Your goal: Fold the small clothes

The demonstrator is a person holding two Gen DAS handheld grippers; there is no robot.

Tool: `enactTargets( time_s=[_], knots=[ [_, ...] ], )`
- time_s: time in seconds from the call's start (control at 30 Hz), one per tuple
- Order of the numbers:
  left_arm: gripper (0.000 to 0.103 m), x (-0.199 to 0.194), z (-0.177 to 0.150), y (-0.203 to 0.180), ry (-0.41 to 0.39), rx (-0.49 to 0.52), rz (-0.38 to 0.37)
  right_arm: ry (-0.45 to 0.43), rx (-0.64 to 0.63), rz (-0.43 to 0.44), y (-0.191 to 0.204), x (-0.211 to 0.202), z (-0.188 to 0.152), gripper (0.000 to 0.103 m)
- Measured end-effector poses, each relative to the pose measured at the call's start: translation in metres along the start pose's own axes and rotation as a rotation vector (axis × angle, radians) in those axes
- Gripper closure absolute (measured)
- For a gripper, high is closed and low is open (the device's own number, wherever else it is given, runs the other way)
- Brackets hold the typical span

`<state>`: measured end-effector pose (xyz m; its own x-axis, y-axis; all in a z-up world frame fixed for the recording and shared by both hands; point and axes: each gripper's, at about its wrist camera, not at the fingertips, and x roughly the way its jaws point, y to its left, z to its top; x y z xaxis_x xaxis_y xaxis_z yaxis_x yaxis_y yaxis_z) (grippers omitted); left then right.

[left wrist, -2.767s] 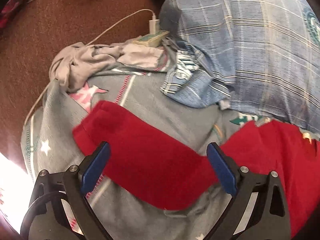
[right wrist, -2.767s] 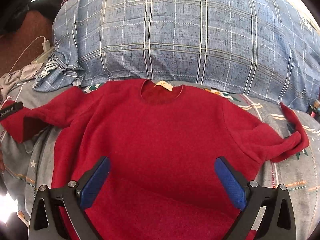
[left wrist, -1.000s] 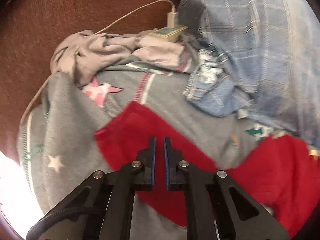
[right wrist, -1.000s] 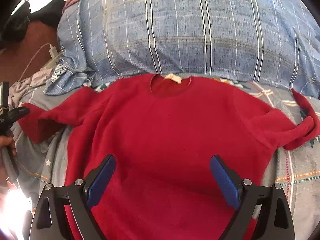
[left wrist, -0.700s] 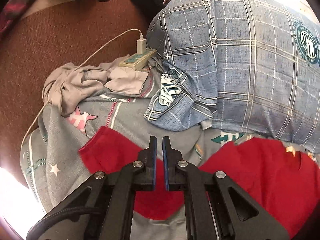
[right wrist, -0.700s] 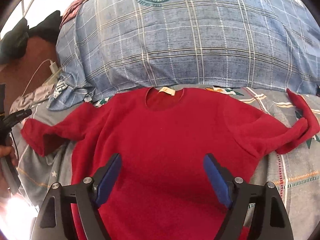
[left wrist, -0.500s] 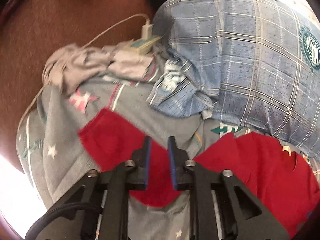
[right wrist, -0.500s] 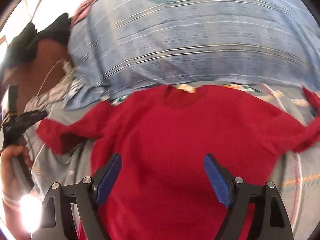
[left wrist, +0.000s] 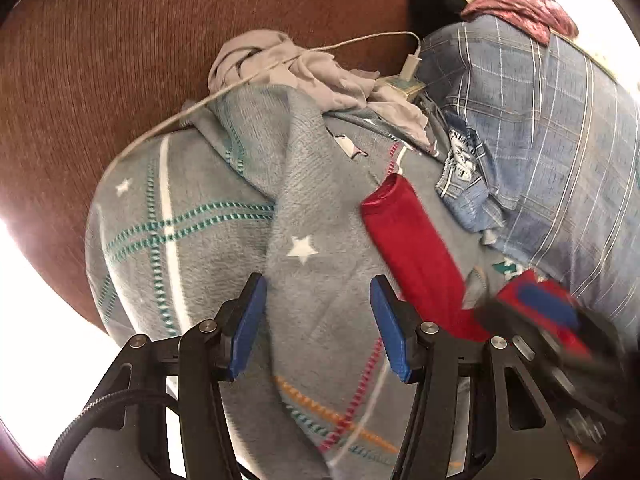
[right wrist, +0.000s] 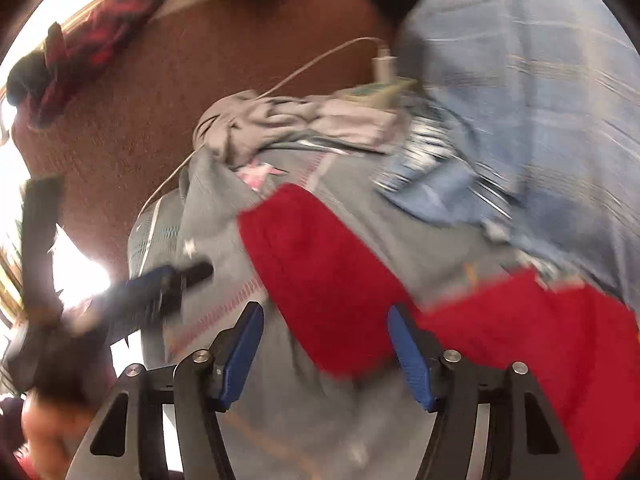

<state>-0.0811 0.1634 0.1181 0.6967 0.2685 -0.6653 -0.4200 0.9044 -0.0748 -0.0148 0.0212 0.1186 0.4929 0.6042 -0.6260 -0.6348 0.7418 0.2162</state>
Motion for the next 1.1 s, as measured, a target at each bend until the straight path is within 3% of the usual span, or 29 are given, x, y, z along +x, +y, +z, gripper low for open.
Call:
enactTargets(
  time_s=[0.07,0.17,0.4,0.6,0.67,0.7,0.73,0.8,0.9,1.1],
  knots=[
    [0.050,-0.003,-0.001,0.003,-0.023,0.020,0.054,0.001,-0.042,0.012,0.009,0.026,0.015,0.044],
    [0.050,-0.008,-0.003,0.016,-0.029,0.001,0.004,0.027,-0.063,0.015,0.008,0.052,0.025,0.044],
    [0.050,-0.012,-0.003,0.023,-0.039,0.032,0.027,0.056,-0.086,0.117,0.007,0.059,0.023,0.044],
    [0.050,-0.011,0.001,0.025,-0.040,0.034,0.045,0.101,-0.145,0.114,0.021,0.088,0.016,0.044],
    [0.050,-0.012,0.002,0.026,-0.036,0.028,0.052,0.055,-0.118,0.120,0.018,0.086,0.019,0.066],
    [0.050,-0.013,0.002,0.027,-0.038,0.024,0.052,0.048,-0.084,0.116,0.013,0.084,0.021,0.088],
    [0.050,-0.015,0.003,0.027,-0.041,0.020,0.053,0.045,-0.029,0.126,0.004,0.082,0.024,0.093],
    [0.050,-0.021,0.005,0.027,-0.054,0.009,0.047,0.035,0.057,0.160,-0.013,0.074,0.026,0.095],
    [0.050,-0.036,0.009,0.022,-0.092,0.004,0.029,0.001,0.086,0.136,-0.024,0.055,0.028,0.095],
    [0.050,-0.056,0.016,-0.012,-0.132,0.033,-0.044,-0.181,0.159,0.070,-0.073,-0.051,0.038,0.095]
  ],
)
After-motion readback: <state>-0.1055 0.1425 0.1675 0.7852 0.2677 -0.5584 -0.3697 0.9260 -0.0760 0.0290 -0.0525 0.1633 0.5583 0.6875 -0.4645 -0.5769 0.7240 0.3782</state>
